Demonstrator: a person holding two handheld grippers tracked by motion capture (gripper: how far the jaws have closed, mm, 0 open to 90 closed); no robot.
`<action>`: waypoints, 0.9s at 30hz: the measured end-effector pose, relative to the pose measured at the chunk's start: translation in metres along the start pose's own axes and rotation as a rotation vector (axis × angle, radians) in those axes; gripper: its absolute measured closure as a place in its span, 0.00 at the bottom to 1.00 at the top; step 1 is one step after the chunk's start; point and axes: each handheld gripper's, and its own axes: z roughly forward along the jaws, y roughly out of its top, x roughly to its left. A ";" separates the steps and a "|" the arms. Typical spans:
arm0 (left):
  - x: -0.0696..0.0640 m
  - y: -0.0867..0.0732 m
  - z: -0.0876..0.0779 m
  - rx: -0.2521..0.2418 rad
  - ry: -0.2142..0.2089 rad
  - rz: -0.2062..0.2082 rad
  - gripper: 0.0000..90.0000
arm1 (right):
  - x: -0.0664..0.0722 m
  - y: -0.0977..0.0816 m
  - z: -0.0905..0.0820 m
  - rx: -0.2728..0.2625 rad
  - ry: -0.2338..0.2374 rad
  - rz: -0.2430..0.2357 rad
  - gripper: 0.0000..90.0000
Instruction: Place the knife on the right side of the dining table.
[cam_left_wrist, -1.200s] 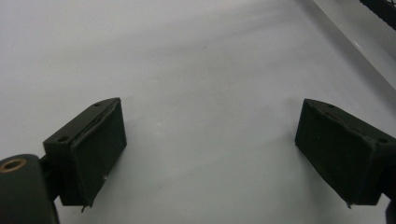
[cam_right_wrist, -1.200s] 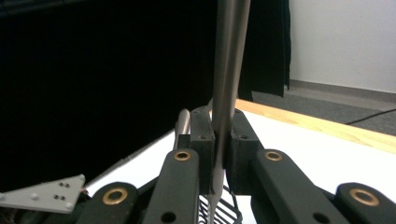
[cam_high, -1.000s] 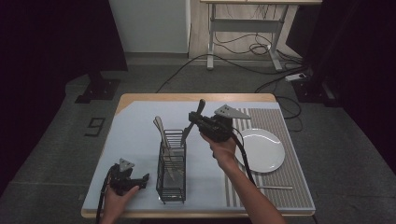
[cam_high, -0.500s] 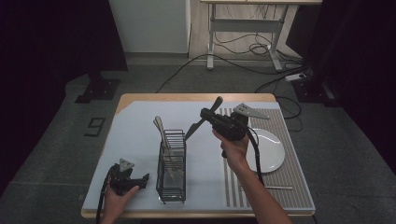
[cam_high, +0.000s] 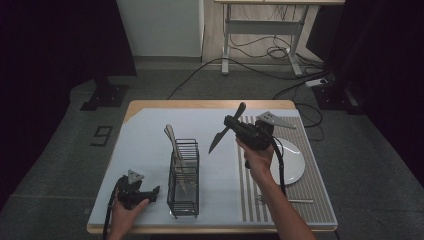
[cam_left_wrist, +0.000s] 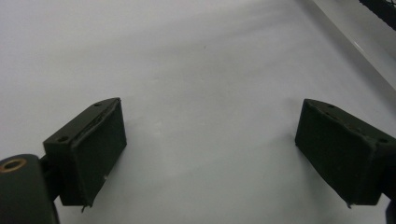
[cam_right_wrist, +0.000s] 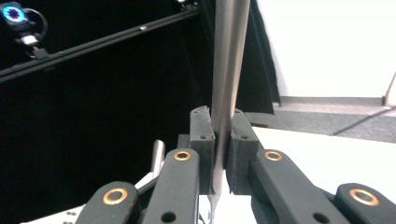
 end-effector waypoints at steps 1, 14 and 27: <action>0.000 0.000 0.000 0.000 0.000 0.000 0.09 | -0.003 -0.002 0.000 0.003 -0.009 0.005 0.93; 0.000 0.000 0.000 0.002 -0.001 0.000 0.09 | -0.035 -0.022 0.010 0.060 -0.138 -0.008 0.93; 0.000 0.000 0.000 0.001 0.000 -0.001 0.09 | -0.057 -0.024 0.009 0.070 -0.217 -0.004 0.93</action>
